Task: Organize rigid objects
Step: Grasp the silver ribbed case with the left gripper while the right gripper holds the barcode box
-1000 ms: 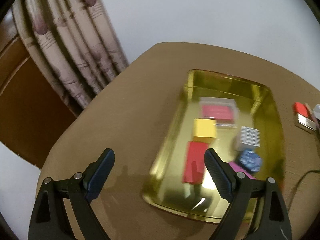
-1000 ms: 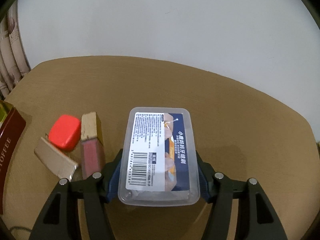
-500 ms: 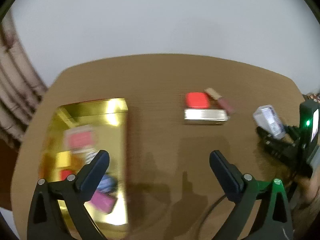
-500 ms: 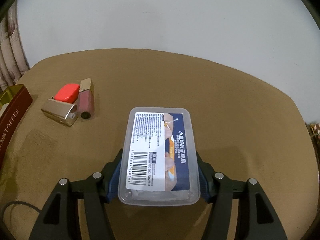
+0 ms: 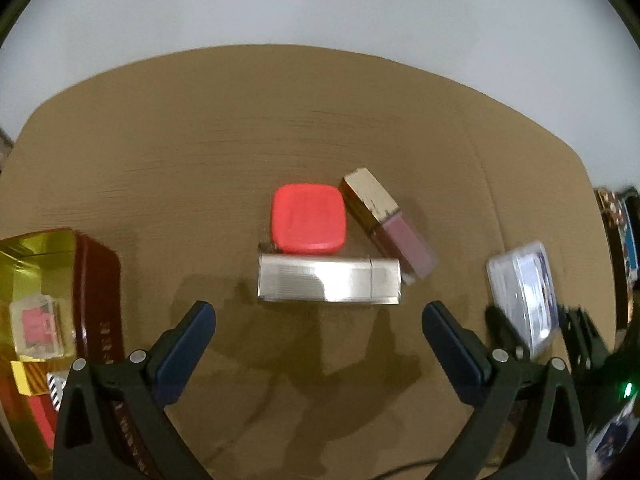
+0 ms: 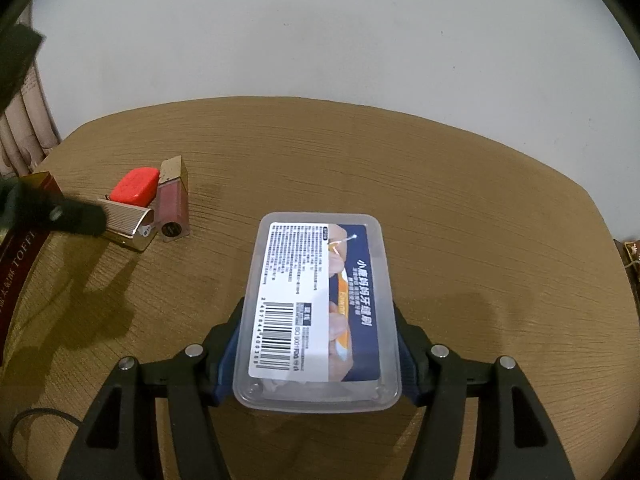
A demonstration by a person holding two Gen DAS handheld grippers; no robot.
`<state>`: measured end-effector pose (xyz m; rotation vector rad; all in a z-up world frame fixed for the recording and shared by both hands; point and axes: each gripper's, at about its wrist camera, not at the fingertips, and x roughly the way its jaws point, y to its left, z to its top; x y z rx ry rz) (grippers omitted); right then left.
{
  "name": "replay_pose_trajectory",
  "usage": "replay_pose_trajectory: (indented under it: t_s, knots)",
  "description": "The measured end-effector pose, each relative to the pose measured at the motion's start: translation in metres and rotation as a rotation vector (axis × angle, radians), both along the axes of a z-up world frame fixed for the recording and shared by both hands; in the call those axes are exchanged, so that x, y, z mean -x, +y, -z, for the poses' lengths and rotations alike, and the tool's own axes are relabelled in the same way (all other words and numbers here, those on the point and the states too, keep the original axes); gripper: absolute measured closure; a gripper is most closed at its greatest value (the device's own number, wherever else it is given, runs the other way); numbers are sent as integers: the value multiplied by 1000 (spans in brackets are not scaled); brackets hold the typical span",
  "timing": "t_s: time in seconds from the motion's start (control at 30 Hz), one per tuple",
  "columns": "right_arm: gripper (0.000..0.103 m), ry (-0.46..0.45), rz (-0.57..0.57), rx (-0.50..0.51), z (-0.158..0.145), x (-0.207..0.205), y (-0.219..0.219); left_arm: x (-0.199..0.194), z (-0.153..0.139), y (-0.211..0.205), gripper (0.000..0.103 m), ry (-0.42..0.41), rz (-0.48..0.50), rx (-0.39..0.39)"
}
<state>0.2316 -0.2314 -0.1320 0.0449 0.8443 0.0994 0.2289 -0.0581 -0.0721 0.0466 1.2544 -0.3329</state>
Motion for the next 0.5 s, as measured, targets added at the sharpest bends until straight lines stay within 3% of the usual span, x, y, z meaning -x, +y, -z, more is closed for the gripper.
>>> replay_pose_trajectory:
  t_s: [0.2,0.5]
  knots:
    - [38,0,0,-4,-2,-1,-7,-12,11,-14,0,34,32,-15]
    - [38,0,-1,-7,-1,-1,-6,-17,23,-27,0,19,46,-48]
